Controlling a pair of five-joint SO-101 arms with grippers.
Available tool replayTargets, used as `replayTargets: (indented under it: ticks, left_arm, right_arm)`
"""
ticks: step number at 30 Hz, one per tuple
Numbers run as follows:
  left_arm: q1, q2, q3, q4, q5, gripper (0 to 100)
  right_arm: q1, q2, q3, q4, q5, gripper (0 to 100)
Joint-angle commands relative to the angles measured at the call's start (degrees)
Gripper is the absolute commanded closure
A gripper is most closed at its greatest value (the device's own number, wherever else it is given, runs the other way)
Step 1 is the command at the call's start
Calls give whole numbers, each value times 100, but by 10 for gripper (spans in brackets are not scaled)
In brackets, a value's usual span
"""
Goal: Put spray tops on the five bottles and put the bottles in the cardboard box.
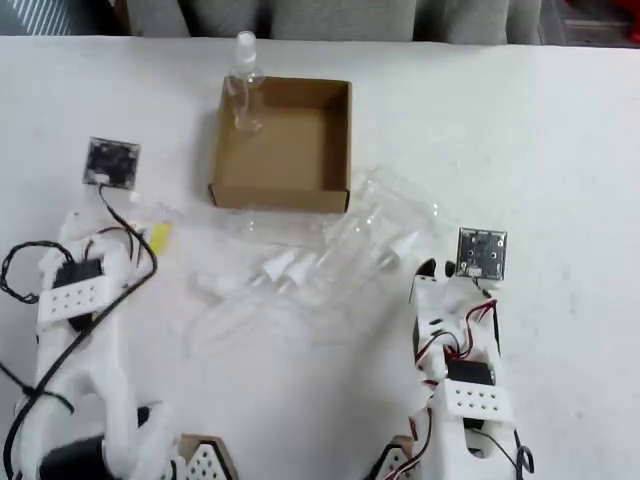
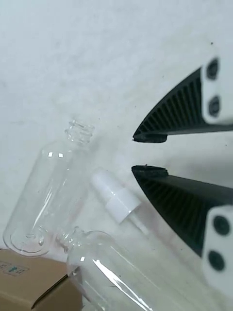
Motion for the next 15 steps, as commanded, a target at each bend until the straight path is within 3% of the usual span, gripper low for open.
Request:
replayTargets:
  ticks: [1, 4, 7, 9, 11, 15]
  left_arm:
    - [136, -1059, -686, 1538, 774, 717]
    - [444, -1780, -730, 2549, 1196, 783]
    - [892, -2255, -536, 3182, 1521, 911]
    - [1086, -2360, -229, 3209, 1785, 990]
    - [1174, -2352, 105, 3182, 2180, 954]
    - [1165, -2352, 844, 2734, 2532, 976]
  right_arm:
    - [40, -57, -35, -75, 62, 936]
    - [48, -57, -35, -75, 62, 936]
    - [48, -57, -35, -75, 62, 936]
    - [57, -57, -35, -75, 62, 936]
    - [57, -57, -35, -75, 62, 936]
    - [57, -57, -35, -75, 62, 936]
